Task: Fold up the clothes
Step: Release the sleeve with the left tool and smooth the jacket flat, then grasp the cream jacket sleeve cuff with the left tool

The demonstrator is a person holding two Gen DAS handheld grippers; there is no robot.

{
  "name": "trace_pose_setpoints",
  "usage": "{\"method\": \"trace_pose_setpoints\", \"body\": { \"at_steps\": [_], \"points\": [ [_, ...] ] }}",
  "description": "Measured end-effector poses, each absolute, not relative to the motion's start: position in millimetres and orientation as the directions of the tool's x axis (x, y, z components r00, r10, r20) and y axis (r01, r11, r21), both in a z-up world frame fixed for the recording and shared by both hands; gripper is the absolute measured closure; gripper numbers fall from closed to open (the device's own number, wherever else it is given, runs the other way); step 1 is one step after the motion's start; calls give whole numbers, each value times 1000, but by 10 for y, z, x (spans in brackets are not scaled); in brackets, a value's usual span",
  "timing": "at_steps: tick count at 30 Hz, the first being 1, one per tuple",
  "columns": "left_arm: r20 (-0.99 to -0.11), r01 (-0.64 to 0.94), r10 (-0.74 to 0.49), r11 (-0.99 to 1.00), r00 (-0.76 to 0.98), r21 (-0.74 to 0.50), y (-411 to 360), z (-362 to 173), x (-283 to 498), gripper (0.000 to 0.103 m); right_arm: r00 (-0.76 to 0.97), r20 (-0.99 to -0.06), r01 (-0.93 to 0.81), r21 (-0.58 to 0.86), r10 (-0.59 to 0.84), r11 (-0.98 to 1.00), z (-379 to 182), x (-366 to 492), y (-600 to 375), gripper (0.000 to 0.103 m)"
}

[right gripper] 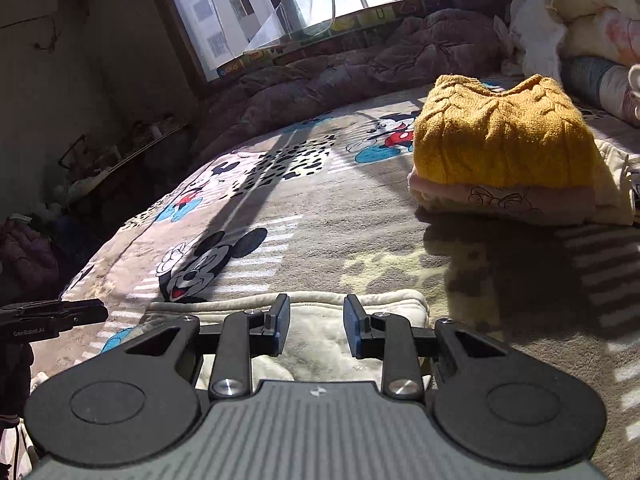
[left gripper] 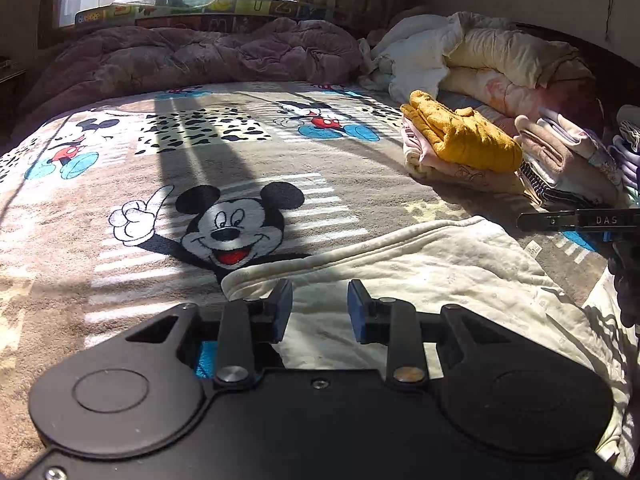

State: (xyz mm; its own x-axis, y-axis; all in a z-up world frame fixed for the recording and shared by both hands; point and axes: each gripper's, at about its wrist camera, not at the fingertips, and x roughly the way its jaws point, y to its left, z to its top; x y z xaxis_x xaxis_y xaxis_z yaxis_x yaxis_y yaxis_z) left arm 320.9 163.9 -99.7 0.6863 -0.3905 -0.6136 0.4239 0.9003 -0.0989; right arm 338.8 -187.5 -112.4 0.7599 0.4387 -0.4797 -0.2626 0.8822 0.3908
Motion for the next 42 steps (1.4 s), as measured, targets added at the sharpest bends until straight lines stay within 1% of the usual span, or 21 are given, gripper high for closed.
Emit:
{"method": "trace_pose_setpoints", "body": {
  "at_steps": [3,5,8,11,13,15,17,18,20,21,25,26,29,31,32,33,34,35,37,40,42],
  "points": [
    [-679,385,-292,923,673,-16,1539,-1402,3145,76,742,-502,-275,375,444,885,-1235,2975,-1804,67],
    [-675,365,-266,931,688,5,1515,-1315,3017,76,726,-533,-276,354,436,893,-1342,2709,-1751,65],
    [-642,382,-295,924,707,-4,1469,-1118,2696,76,721,-530,-292,352,446,890,-1443,2302,-1714,64],
    [-686,368,-241,929,687,42,1372,-1333,2585,75,721,-529,-309,331,447,891,-1516,2005,-1668,64],
    [-657,319,-219,947,721,35,1369,-1455,2513,74,719,-548,-315,291,427,903,-1571,1920,-1616,64],
    [-614,280,-204,959,763,30,1344,-1292,2335,74,747,-530,-313,251,400,916,-1512,1819,-1592,64],
    [-559,254,-189,966,808,40,1297,-1179,2093,62,781,-475,-350,203,404,915,-1390,1638,-1586,62],
    [-552,224,-168,974,816,35,1283,-1185,1987,52,785,-469,-363,181,404,914,-1365,1579,-1579,58],
    [-621,187,-122,982,774,41,1266,-1426,1928,51,784,-461,-356,214,415,910,-1407,1476,-1632,37],
    [-620,170,-103,984,778,50,1256,-1493,1881,50,785,-454,-349,239,422,906,-1433,1421,-1667,37],
    [-483,128,-67,987,873,96,1102,-1286,1450,49,787,-424,-324,334,448,885,-1538,1201,-1808,42],
    [-460,132,-80,988,884,82,1042,-1244,1337,49,788,-416,-317,358,454,878,-1564,1146,-1844,41],
    [-419,168,-150,986,895,6,837,-1229,1059,49,820,-381,-211,492,427,844,-1624,1031,-2171,40],
    [-399,213,-170,975,901,65,556,-1333,985,49,839,-366,-161,543,404,824,-1673,990,-2360,40],
    [-394,227,-169,968,903,104,430,-1410,976,49,847,-359,-139,563,392,815,-1698,973,-2449,40],
    [-442,252,-170,958,881,134,322,-1528,1022,48,855,-352,-117,583,380,804,-1724,956,-2539,40],
    [-522,287,-168,945,836,155,225,-1673,1103,47,863,-346,-96,602,367,793,-1750,938,-2628,40],
    [-543,285,-149,942,826,175,158,-1721,1119,43,871,-340,-75,621,354,780,-1776,921,-2717,40],
    [-522,248,-112,948,846,198,74,-1649,1072,47,886,-329,-33,658,327,752,-1827,887,-2895,40],
    [-460,257,-163,955,873,149,-64,-1478,919,46,905,-316,27,711,284,703,-1904,836,-3162,42],
    [-454,302,-200,939,868,164,-286,-1501,814,46,916,-309,65,743,255,666,-1956,801,-3340,42]
  ]
}}
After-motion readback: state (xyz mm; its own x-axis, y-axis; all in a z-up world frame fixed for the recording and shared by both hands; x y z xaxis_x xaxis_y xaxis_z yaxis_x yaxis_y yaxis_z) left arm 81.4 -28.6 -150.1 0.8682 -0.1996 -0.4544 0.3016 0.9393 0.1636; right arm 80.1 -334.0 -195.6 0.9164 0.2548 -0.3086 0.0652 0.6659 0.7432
